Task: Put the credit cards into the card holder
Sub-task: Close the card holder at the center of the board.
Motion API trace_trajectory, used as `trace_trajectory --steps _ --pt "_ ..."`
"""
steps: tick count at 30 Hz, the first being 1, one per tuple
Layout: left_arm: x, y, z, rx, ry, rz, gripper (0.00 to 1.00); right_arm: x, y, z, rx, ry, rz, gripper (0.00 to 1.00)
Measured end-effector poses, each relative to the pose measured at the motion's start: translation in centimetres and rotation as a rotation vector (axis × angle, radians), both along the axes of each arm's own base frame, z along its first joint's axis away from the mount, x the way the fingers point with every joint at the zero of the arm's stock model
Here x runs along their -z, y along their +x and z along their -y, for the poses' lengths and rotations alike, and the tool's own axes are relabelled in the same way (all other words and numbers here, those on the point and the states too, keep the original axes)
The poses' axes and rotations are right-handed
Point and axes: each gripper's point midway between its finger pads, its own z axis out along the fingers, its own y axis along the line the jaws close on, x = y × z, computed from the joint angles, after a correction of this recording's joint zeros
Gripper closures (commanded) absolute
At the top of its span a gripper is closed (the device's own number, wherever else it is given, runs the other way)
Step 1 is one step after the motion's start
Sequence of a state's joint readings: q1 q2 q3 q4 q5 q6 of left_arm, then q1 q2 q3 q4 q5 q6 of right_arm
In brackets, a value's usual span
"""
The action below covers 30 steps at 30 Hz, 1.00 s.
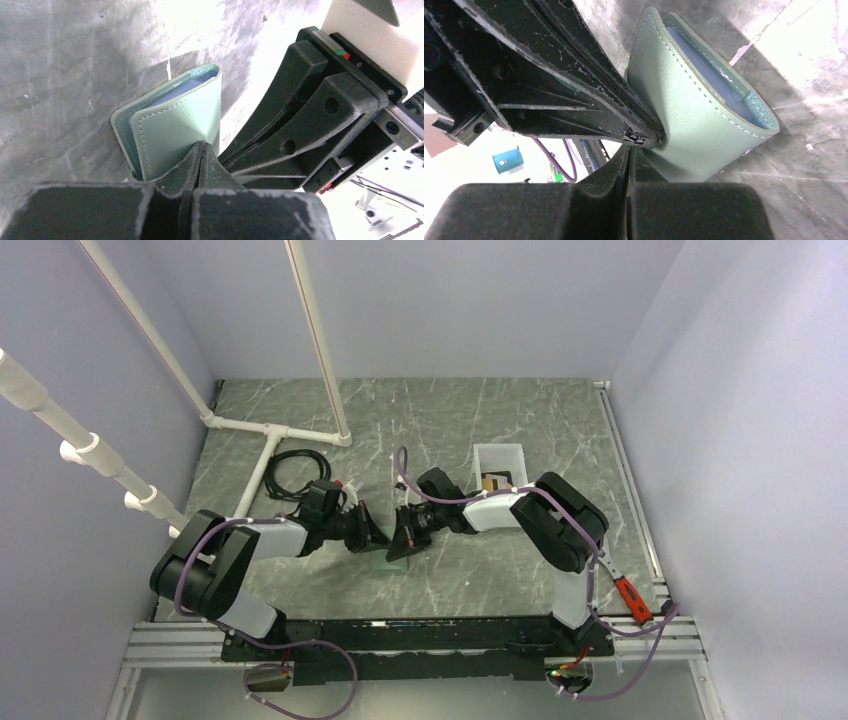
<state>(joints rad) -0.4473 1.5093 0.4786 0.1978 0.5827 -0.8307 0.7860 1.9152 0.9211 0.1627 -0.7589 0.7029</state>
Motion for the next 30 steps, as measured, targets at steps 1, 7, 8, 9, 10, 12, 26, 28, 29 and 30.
trace_trajectory --steps 1,7,8,9,10,12,26,28,29,30 --pt "0.0 0.0 0.0 -0.004 -0.023 -0.004 1.00 0.0 0.0 0.0 0.000 0.000 0.000 1.00" --pt "0.2 -0.3 -0.2 -0.038 -0.085 0.038 1.00 0.0 0.0 0.0 0.001 -0.001 0.000 1.00" --pt "0.3 -0.3 -0.3 -0.045 -0.092 0.048 1.00 0.0 0.0 0.0 0.001 -0.001 0.000 1.00" --pt "0.4 -0.2 -0.3 -0.054 -0.102 0.051 1.00 0.0 0.0 0.0 0.001 -0.002 0.000 1.00" --pt "0.5 -0.3 -0.2 -0.062 -0.116 0.048 1.00 0.1 0.0 0.0 0.001 -0.002 -0.001 1.00" --pt "0.7 -0.2 -0.1 -0.075 -0.146 0.043 1.00 0.1 0.0 0.0 0.001 -0.002 -0.002 1.00" --pt "0.6 0.0 0.0 -0.152 -0.235 0.101 1.00 0.0 0.1 0.0 0.002 -0.005 -0.001 1.00" --pt "0.0 0.4 0.1 -0.148 -0.226 0.104 0.92 -0.1 0.2 -0.1 -0.002 -0.012 -0.002 1.00" --pt "-0.2 0.6 0.1 -0.149 -0.209 0.095 0.85 -0.1 0.2 -0.1 -0.003 -0.019 -0.002 1.00" --pt "-0.5 1.0 0.0 -0.154 -0.184 0.099 0.78 -0.1 0.3 -0.2 -0.003 -0.024 0.005 0.96"
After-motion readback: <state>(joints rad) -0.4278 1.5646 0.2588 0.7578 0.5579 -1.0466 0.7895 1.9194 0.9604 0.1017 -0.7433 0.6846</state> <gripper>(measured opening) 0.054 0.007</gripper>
